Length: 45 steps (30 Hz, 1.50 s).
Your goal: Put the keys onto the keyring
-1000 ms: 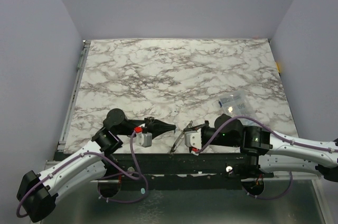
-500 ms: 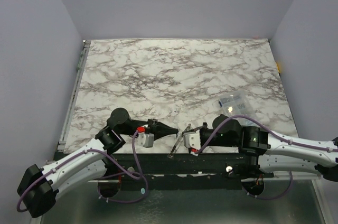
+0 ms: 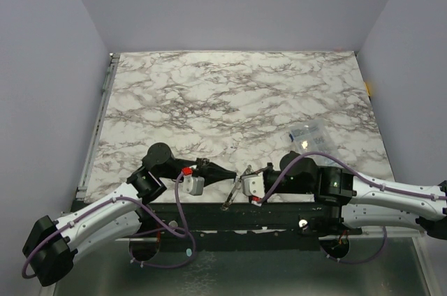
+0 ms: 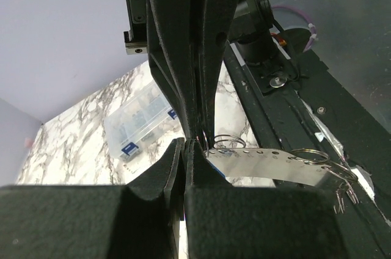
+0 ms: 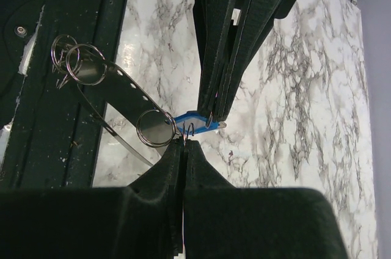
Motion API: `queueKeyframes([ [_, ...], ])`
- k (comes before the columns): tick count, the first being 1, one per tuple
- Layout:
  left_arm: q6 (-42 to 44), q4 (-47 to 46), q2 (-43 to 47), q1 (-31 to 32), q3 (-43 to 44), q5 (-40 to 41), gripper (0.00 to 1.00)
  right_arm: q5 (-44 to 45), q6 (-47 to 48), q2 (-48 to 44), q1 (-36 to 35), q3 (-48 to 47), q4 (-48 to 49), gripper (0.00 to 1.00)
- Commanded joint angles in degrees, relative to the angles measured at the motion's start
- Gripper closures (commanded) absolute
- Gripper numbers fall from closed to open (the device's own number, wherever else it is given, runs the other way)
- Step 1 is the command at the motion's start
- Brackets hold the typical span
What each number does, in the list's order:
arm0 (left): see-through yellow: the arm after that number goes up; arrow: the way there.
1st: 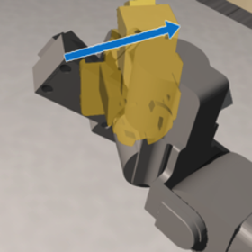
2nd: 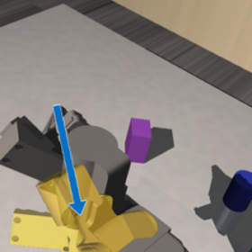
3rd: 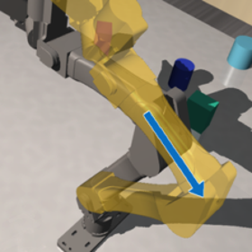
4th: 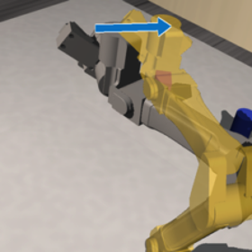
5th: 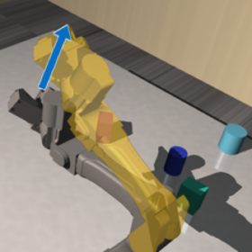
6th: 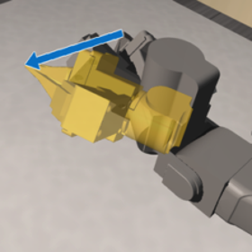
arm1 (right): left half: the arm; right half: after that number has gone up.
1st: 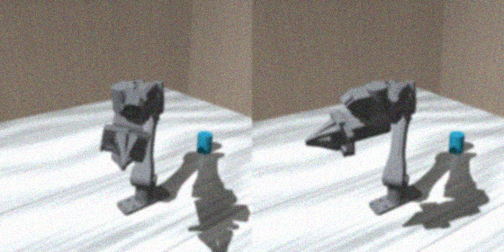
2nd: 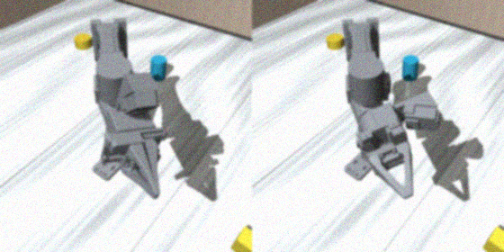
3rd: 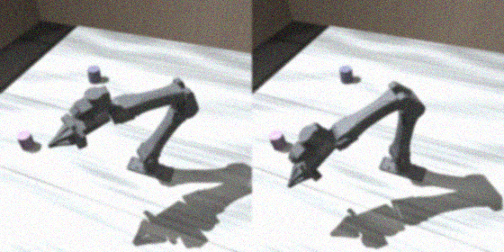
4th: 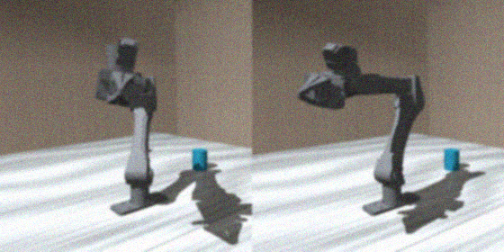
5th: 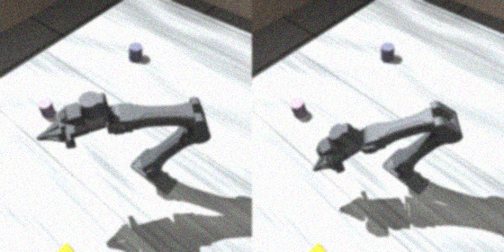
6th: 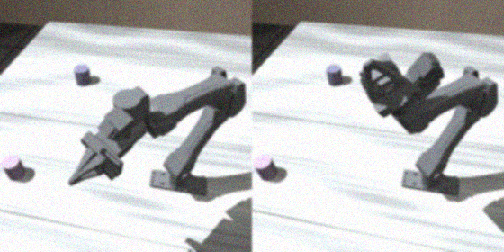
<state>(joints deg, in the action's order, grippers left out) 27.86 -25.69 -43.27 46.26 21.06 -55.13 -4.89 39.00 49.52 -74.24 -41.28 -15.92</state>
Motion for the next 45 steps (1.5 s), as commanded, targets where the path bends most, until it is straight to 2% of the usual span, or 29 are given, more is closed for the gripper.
queueKeyframes([
  [1,-0.5,-1.7,-0.4,0.6,0.6,-3.1,1.00,-1.4,-0.4,0.0,0.0,0.1,2.8,0.99],
  [45,-2.1,-2.2,-1.8,2.2,0.9,-3.2,1.00,-1.2,-0.4,0.5,0.0,0.2,3.1,0.99],
])
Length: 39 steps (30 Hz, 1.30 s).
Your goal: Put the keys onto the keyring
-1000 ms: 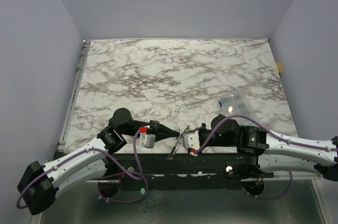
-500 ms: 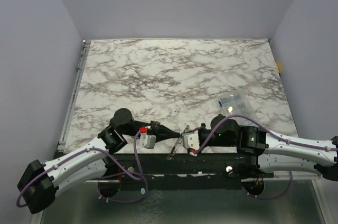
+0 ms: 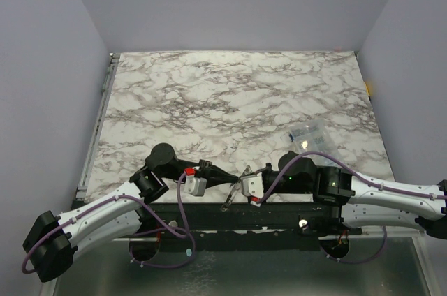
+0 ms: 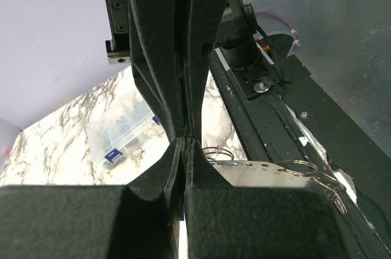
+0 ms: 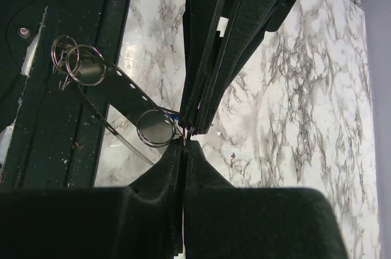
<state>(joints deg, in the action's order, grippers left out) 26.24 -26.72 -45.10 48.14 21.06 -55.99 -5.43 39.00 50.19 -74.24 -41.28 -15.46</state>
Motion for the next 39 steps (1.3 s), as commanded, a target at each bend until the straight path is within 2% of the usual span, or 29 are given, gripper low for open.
queueKeyframes([
  [1,-0.6,-1.1,0.1,0.3,0.9,-2.4,1.00,-0.6,-0.4,-0.2,0.0,0.2,2.6,0.99],
  [39,-1.9,-1.1,1.2,0.4,0.5,-2.0,1.00,4.0,-1.0,-4.0,0.0,1.4,5.5,0.99],
])
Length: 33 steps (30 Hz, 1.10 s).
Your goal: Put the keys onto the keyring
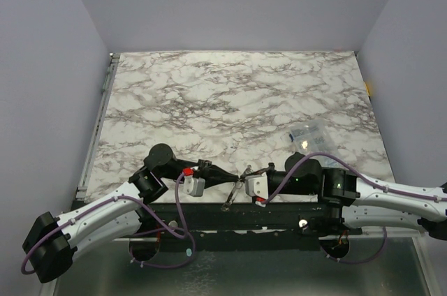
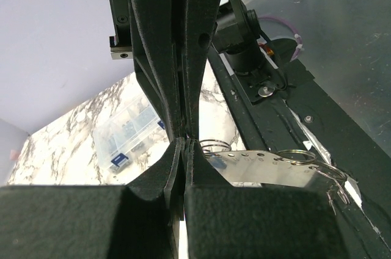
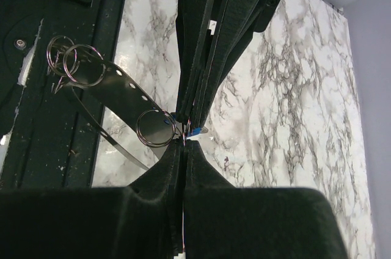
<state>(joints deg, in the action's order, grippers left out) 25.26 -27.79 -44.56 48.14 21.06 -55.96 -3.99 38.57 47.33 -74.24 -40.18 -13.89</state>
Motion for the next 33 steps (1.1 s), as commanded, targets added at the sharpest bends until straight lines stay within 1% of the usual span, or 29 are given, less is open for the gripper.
queueKeyframes([
  [1,-1.0,-0.1,0.8,0.4,0.4,-2.0,1.00,2.6,-0.7,-1.1,0.0,0.4,4.1,0.99],
  [24,-1.2,-0.1,2.7,0.4,-0.3,-0.8,1.00,5.1,-1.1,-4.1,0.1,1.2,6.1,0.99],
  [33,-0.3,-0.2,3.5,0.3,-1.0,1.9,1.00,4.3,-1.1,-3.6,0.0,0.8,5.5,0.99],
])
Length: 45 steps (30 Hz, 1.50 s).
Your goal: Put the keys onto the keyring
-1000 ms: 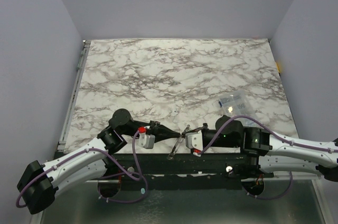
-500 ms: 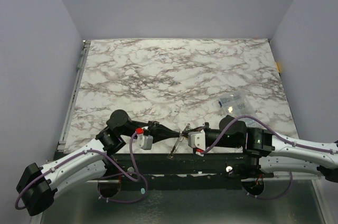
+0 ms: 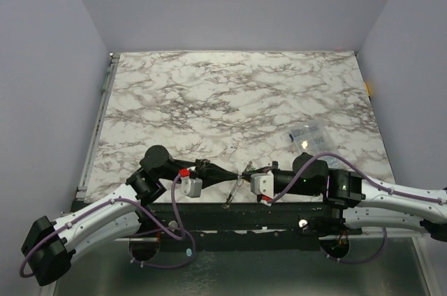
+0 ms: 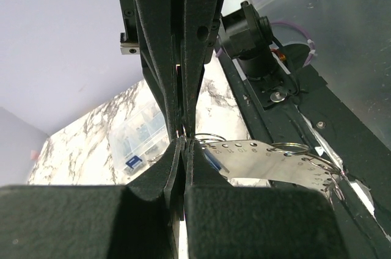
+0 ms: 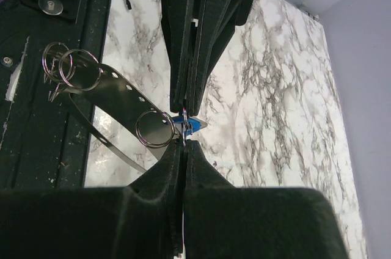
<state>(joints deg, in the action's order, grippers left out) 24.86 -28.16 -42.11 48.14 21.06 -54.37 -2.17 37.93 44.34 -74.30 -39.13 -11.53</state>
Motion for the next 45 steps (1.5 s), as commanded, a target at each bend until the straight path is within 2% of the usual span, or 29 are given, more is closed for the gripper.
queueKeyframes([
  [1,0.1,0.2,1.1,0.3,-1.1,0.6,1.00,2.5,-0.5,-0.7,0.1,-0.2,3.2,0.99],
  [3,0.3,0.2,1.3,0.4,-1.2,1.5,1.00,2.5,-0.5,-1.0,0.1,-0.2,3.3,0.99],
  [8,1.5,0.2,3.4,0.3,-2.0,5.3,0.75,2.5,-0.5,-1.3,0.1,0.0,3.3,0.99],
  [12,2.1,0.2,4.1,0.4,-2.3,6.5,0.69,0.5,-0.7,-0.9,0.1,-0.2,3.1,0.99],
  [23,3.4,0.2,4.1,0.3,-2.1,8.0,0.69,-4.5,0.7,-0.2,0.1,0.0,2.4,0.99],
  [32,1.7,0.2,2.1,0.3,-1.6,5.0,0.69,-7.0,0.5,-0.8,0.1,0.0,4.1,0.99],
  [45,0.8,-0.2,0.1,0.4,-1.0,1.1,0.69,-5.6,0.1,-0.1,0.1,0.2,5.5,0.99],
])
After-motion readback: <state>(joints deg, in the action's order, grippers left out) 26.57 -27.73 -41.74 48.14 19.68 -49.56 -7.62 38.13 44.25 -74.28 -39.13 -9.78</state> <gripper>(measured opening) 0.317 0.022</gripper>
